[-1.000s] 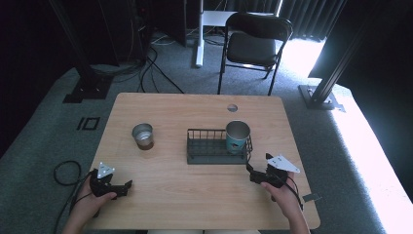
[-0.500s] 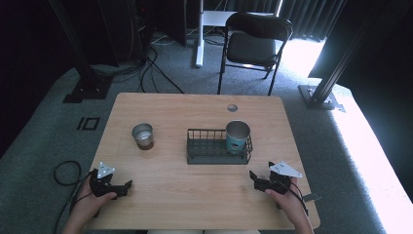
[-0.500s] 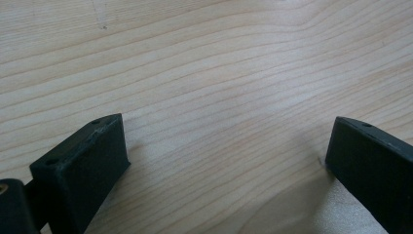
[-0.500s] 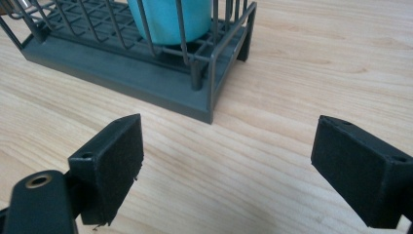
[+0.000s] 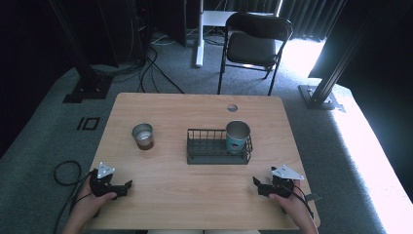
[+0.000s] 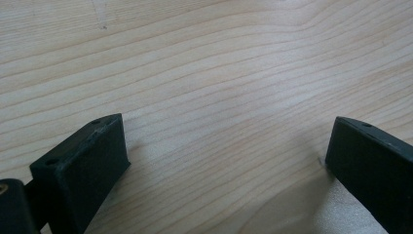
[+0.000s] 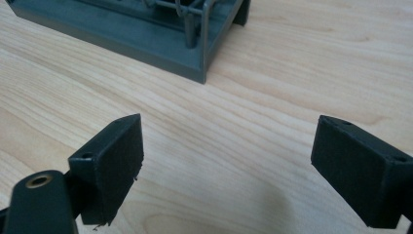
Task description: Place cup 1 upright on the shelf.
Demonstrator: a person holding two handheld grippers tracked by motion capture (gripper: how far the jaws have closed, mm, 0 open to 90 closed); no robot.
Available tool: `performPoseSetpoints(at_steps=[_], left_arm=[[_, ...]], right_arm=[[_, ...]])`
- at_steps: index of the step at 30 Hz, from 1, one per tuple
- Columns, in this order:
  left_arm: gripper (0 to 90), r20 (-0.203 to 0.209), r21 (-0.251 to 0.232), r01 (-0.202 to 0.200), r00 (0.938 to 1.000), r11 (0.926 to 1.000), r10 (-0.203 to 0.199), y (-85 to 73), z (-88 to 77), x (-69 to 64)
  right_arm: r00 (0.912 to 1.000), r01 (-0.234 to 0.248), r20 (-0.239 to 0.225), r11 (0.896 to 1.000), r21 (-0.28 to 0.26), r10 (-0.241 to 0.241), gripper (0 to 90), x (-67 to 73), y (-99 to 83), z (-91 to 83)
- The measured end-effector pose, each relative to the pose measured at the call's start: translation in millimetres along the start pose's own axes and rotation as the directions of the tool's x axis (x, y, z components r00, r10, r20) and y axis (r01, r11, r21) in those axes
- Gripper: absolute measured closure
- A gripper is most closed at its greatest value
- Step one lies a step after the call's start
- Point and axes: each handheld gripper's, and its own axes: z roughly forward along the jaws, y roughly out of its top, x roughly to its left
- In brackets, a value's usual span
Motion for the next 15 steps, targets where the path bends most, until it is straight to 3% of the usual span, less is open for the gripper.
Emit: performPoseSetpoints(at_steps=[11,15], left_arm=[[2.3,0.000,0.000,0.000,1.0000,1.0000,0.000,0.0,0.0,0.0],[2.3,0.000,0.000,0.000,1.0000,1.0000,0.000,0.0,0.0,0.0]], right_arm=[[1.0000,0.005,0.001,0.998,0.058,-0.005,11.6,-4.1,-5.3,4.9],[0.9997,0.019,-0.019,0.989,0.149,-0.016,11.5,-4.1,-5.5,10.0]])
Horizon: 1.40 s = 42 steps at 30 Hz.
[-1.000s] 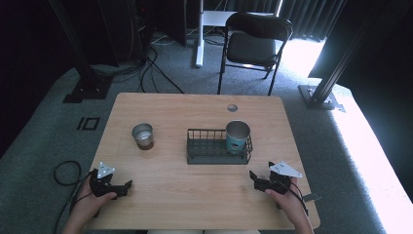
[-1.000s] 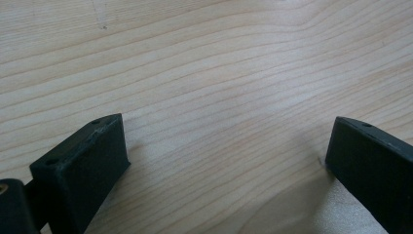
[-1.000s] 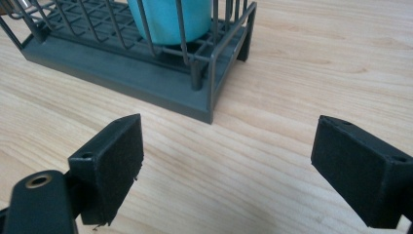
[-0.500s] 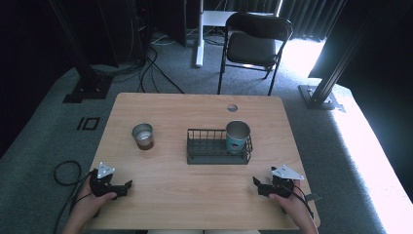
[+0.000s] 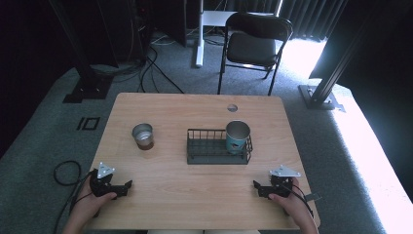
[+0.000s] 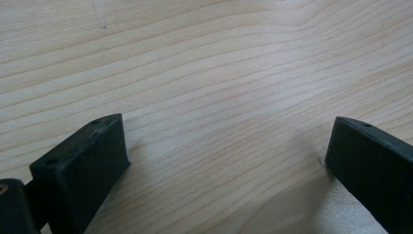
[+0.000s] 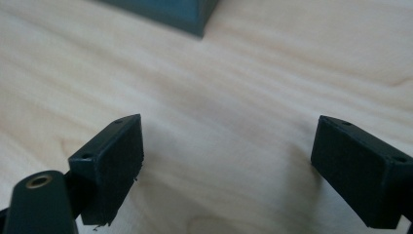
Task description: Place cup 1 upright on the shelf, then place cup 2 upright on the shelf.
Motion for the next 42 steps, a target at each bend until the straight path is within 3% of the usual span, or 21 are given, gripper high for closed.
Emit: performPoseSetpoints(at_steps=[26,34,38,42], left_arm=[[2.3,0.001,0.002,-0.003,1.0000,1.0000,0.003,0.1,-0.2,-0.1],[2.3,0.039,-0.002,-0.041,0.9984,0.9992,0.041,-0.5,-0.8,-0.8],[2.3,0.070,-0.008,-0.036,0.9968,0.9993,0.037,0.8,-1.0,-1.2],[2.3,0.067,-0.012,-0.034,0.9971,0.9994,0.034,3.6,0.3,-0.3]], right_arm=[[1.0000,0.002,0.001,1.000,0.003,-0.002,11.4,0.7,0.7,0.7],[1.0000,0.002,0.001,1.000,0.004,-0.002,11.4,0.7,0.8,0.7],[1.0000,0.001,0.001,1.000,0.004,-0.001,11.4,0.7,0.8,0.7],[1.0000,0.002,0.001,1.000,0.003,-0.002,11.4,0.7,0.8,0.7]])
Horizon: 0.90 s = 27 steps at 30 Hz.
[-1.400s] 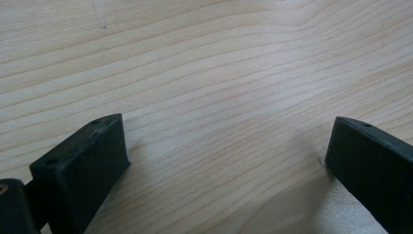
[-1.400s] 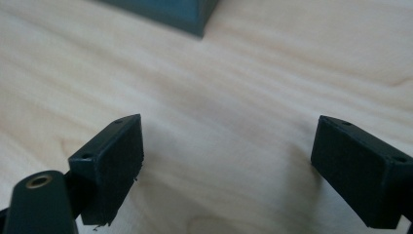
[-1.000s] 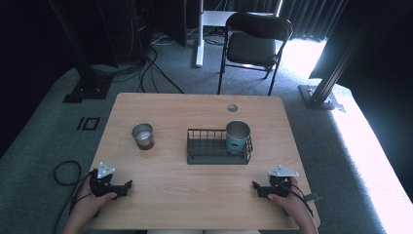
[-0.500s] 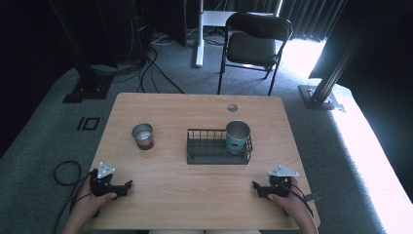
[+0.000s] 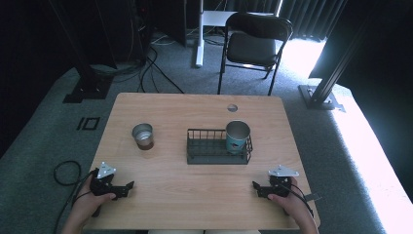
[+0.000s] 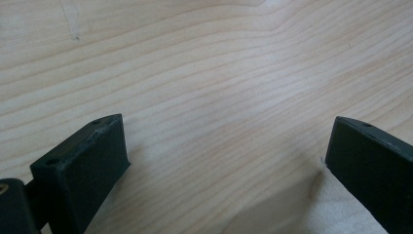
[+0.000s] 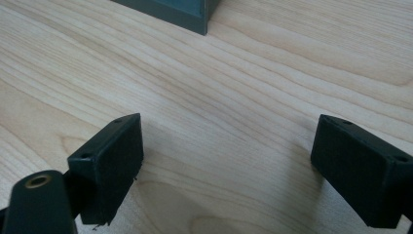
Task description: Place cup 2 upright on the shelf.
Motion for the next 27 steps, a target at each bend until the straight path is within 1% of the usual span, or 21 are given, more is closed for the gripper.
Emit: performPoseSetpoints(at_steps=[3,5,10,12,15,19,24,27], left_arm=[[2.3,0.000,-0.005,0.001,1.0000,1.0000,-0.001,1.8,1.7,0.7],[2.3,0.008,-0.015,0.012,0.9999,0.9998,-0.012,3.7,2.9,0.6],[2.3,0.009,-0.027,0.007,0.9999,0.9996,-0.007,10.4,6.9,0.8],[2.3,0.012,-0.035,0.016,0.9998,0.9993,-0.015,13.7,8.4,1.4],[2.3,0.009,-0.035,0.009,0.9999,0.9993,-0.009,18.1,10.9,1.5],[2.3,0.006,-0.050,0.016,0.9999,0.9986,-0.015,24.6,12.7,2.9],[2.3,-0.001,-0.056,0.007,1.0000,0.9984,-0.007,33.7,14.7,4.6],[2.3,-0.001,-0.074,0.008,1.0000,0.9973,-0.008,39.9,16.0,5.0]], right_arm=[[1.0000,0.000,0.000,1.000,0.000,0.000,11.4,0.0,0.0,0.0],[1.0000,0.000,0.000,1.000,0.000,0.000,11.4,0.0,0.0,0.0],[1.0000,0.000,0.000,1.000,0.000,0.000,11.4,0.0,0.0,0.0],[1.0000,0.000,0.000,1.000,0.000,0.000,11.4,0.0,0.0,0.0],[1.0000,0.000,0.000,1.000,0.000,0.000,11.4,-0.1,0.0,0.0],[1.0000,-0.001,-0.001,1.000,-0.001,0.001,11.4,-0.2,-0.1,0.0],[1.0000,0.000,0.000,1.000,0.000,0.000,11.4,0.0,0.0,0.0],[1.0000,0.000,0.000,1.000,0.001,0.000,11.4,-0.1,0.0,-0.1]])
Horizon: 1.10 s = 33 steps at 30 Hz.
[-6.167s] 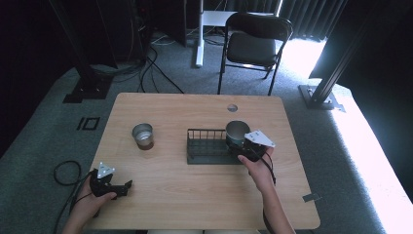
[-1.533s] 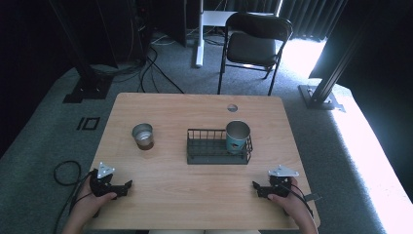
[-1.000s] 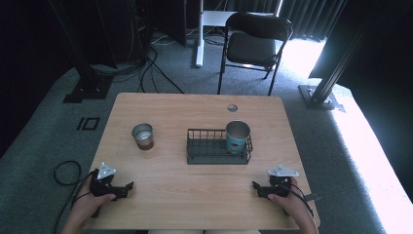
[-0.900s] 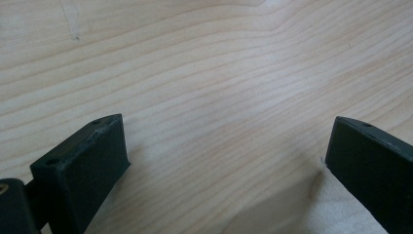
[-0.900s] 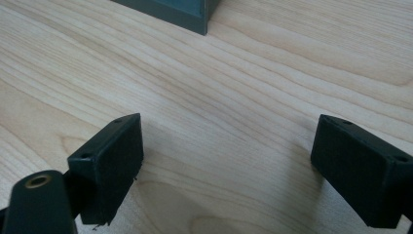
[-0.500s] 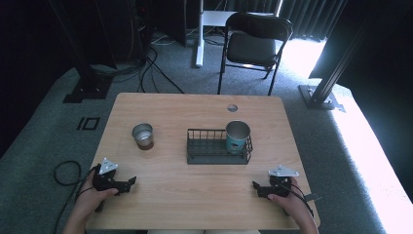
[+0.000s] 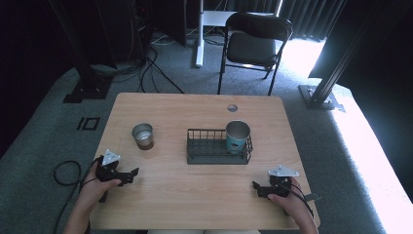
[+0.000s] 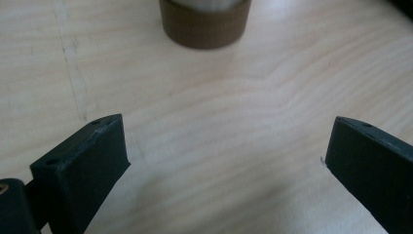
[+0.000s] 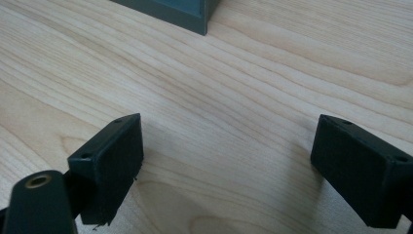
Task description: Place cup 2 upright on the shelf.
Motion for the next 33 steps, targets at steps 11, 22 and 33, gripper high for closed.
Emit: performPoseSetpoints(at_steps=[11,22,33], left_arm=[[2.3,0.010,-0.045,-0.013,0.9999,0.9989,0.013,19.5,9.3,0.3],[2.3,0.017,-0.079,-0.017,0.9997,0.9967,0.019,38.7,17.1,1.7],[2.3,0.026,-0.129,0.009,0.9997,0.9916,-0.006,56.6,29.2,3.6]], right_arm=[[1.0000,-0.003,0.000,1.000,0.000,0.003,11.4,0.2,0.0,0.0],[1.0000,-0.003,-0.001,1.000,-0.001,0.003,11.4,0.0,0.0,0.0],[1.0000,-0.004,-0.002,1.000,-0.002,0.004,11.4,-0.1,0.0,0.0]])
